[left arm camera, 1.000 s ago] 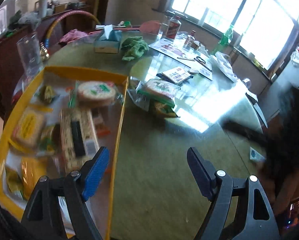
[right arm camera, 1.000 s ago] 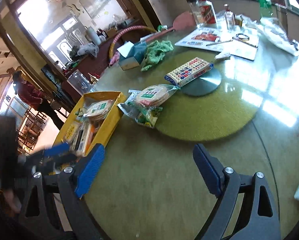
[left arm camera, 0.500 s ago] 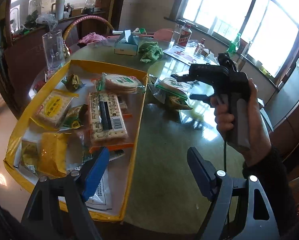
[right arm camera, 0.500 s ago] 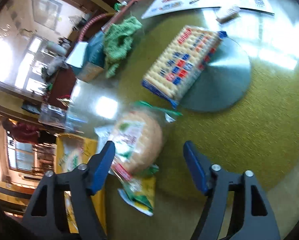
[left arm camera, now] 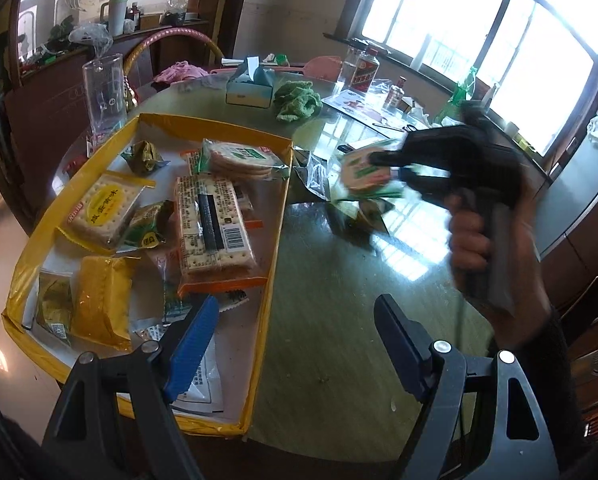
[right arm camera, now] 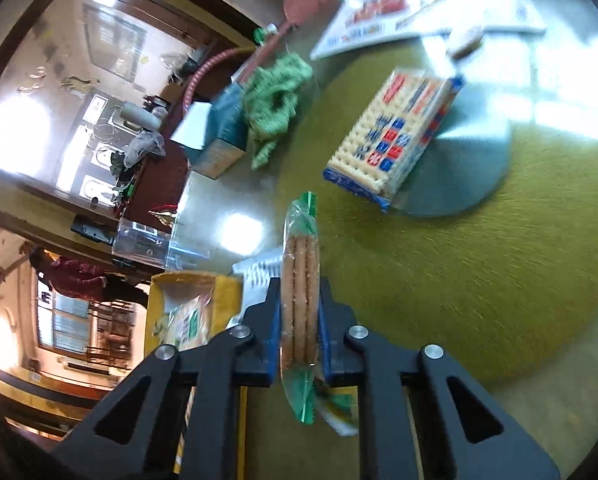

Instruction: Organize snacks

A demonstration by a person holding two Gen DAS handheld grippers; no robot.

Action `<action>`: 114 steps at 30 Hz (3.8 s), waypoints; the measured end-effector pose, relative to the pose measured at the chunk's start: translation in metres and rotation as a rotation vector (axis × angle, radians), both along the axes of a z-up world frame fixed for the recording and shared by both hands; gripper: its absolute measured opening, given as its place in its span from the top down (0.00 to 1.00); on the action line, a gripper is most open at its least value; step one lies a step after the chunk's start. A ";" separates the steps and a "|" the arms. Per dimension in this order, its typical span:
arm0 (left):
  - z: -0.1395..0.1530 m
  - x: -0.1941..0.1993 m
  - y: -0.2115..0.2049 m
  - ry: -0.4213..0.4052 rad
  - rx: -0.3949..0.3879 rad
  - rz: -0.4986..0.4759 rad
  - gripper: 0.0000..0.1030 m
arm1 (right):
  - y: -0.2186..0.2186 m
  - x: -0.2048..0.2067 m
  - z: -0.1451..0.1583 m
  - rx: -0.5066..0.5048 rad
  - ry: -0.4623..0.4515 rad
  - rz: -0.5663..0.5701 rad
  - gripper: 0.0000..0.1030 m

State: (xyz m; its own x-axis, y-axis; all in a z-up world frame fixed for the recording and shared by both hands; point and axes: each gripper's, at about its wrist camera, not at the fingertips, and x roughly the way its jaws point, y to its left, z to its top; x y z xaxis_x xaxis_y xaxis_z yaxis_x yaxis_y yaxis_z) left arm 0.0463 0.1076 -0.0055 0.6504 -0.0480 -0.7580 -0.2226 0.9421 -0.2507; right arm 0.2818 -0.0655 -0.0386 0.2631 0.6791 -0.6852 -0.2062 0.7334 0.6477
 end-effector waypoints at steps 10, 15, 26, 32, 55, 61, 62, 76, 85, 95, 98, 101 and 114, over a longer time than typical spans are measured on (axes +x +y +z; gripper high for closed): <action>-0.016 0.050 -0.033 0.099 0.024 -0.138 0.22 | -0.127 -0.102 0.037 -0.001 -0.225 -0.183 0.84; -0.019 0.102 -0.055 0.151 0.037 -0.209 0.22 | -0.156 -0.095 0.035 0.004 -0.268 -0.213 0.84; -0.049 0.191 -0.077 0.241 0.090 -0.202 0.36 | -0.139 -0.095 0.007 -0.064 -0.240 -0.158 0.84; -0.069 0.202 -0.078 0.282 0.069 -0.188 0.62 | -0.138 -0.094 0.003 -0.042 -0.230 -0.156 0.84; 0.010 -0.010 0.052 0.028 0.053 0.107 0.74 | -0.052 -0.142 0.023 0.200 -0.249 0.247 0.84; -0.003 -0.035 0.118 0.027 0.007 0.245 0.74 | 0.013 -0.186 0.037 0.244 -0.235 0.384 0.84; -0.004 -0.036 0.121 0.028 0.000 0.250 0.74 | 0.026 -0.189 0.037 0.241 -0.227 0.404 0.84; -0.025 -0.011 0.166 0.071 0.017 0.206 0.74 | 0.147 -0.181 0.012 0.077 -0.173 0.422 0.84; -0.040 0.000 0.167 0.131 0.064 0.220 0.63 | 0.159 -0.170 -0.010 0.022 -0.083 0.413 0.77; -0.006 -0.020 0.122 0.057 0.185 0.257 0.33 | 0.071 -0.180 0.037 0.023 -0.238 0.300 0.22; 0.012 -0.023 0.093 0.010 0.191 0.194 0.27 | 0.030 -0.169 0.050 -0.005 -0.297 0.239 0.17; 0.024 -0.013 0.060 -0.016 0.164 0.095 0.25 | -0.007 -0.151 0.057 -0.070 -0.334 0.161 0.13; 0.014 0.117 -0.026 0.105 0.220 -0.130 0.25 | -0.105 -0.072 -0.004 -0.094 -0.150 -0.063 0.14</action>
State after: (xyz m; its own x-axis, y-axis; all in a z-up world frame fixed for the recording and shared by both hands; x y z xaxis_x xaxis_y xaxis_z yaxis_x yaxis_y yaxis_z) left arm 0.1637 0.0820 0.0085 0.5666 0.0473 -0.8226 -0.1101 0.9937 -0.0187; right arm 0.2100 -0.1702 -0.0426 0.4074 0.5925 -0.6949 -0.2472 0.8041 0.5407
